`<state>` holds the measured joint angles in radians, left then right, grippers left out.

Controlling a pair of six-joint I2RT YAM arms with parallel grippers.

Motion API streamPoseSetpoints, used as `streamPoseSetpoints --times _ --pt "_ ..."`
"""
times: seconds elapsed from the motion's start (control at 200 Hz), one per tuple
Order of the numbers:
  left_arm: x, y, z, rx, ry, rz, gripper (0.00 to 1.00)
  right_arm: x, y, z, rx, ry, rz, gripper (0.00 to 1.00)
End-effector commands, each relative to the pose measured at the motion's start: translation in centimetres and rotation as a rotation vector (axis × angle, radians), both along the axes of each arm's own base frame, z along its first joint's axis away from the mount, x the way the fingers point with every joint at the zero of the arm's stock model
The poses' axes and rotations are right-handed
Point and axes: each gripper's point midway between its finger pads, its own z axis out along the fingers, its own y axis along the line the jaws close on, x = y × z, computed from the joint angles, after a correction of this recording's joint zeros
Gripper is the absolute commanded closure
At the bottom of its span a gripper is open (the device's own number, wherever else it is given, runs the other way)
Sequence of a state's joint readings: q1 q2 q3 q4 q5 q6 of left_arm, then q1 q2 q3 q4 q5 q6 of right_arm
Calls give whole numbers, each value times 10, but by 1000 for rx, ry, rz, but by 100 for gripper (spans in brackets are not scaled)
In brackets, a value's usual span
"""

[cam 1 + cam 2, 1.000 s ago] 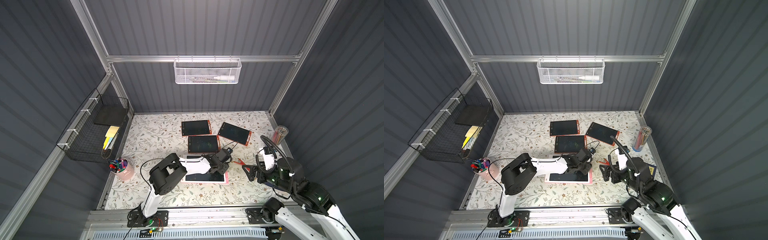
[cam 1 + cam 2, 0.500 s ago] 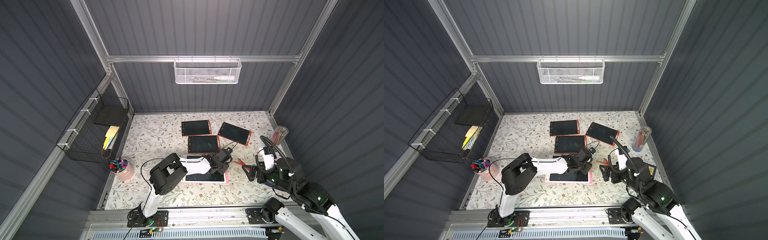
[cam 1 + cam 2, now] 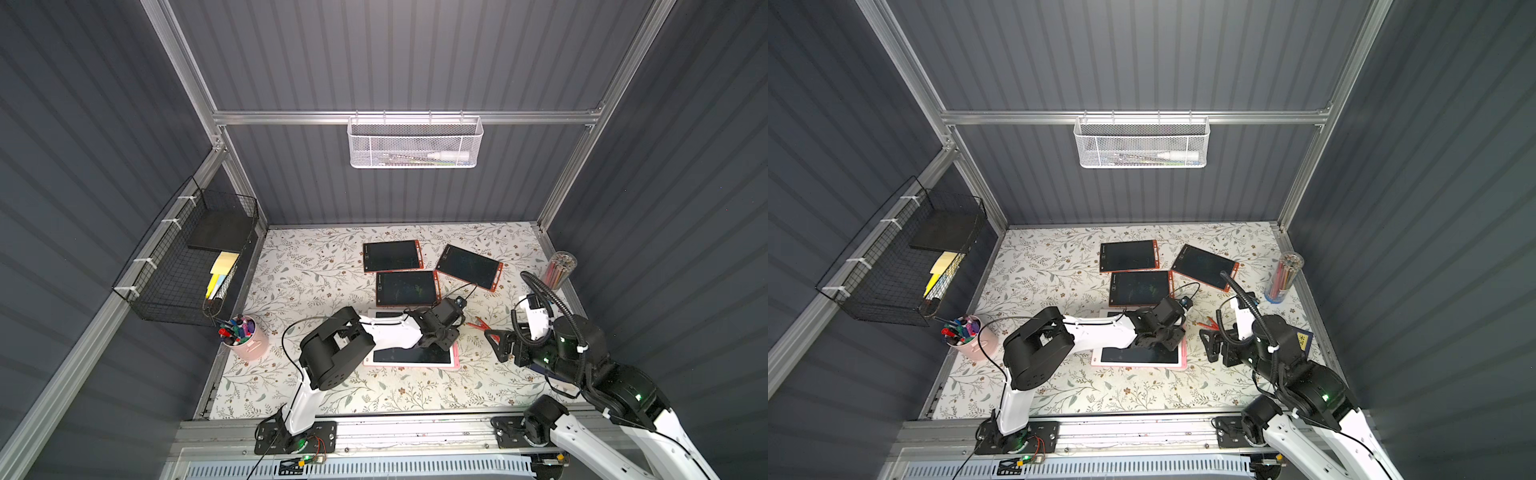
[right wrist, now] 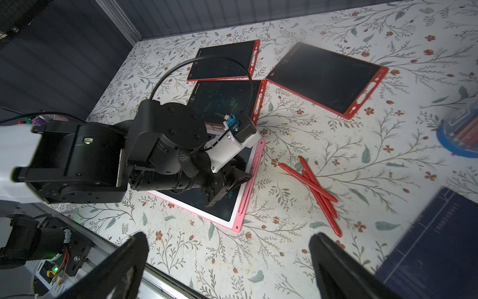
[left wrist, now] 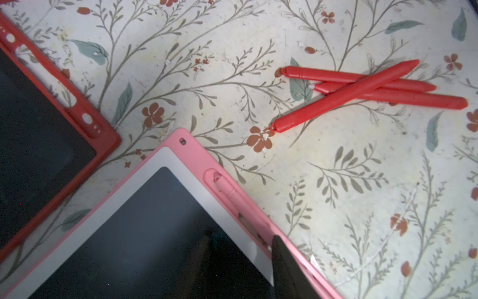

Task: Place the stylus back onto the writing tablet
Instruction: Adjust the stylus on the writing tablet.

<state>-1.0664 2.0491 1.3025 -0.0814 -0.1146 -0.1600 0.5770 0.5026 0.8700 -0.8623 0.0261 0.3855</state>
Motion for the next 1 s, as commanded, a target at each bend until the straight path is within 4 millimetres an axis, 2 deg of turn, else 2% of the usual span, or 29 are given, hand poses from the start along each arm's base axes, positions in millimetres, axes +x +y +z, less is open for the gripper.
streamPoseSetpoints --times 0.0,0.22,0.42,0.745,0.996 --pt "-7 -7 8 -18 13 -34 57 -1 -2 -1 2 -2 -11 1" --pt "-3 -13 24 -63 20 8 56 -1 -3 -2 2 -2 -15 1" --pt "0 -15 28 -74 13 23 55 -1 -3 -2 1 -3 -16 1" --pt "5 -14 12 -47 5 41 54 -1 -3 -3 0 0 -16 1" --pt "7 -4 -4 6 -3 65 54 -1 -4 -3 -1 -1 -20 1"
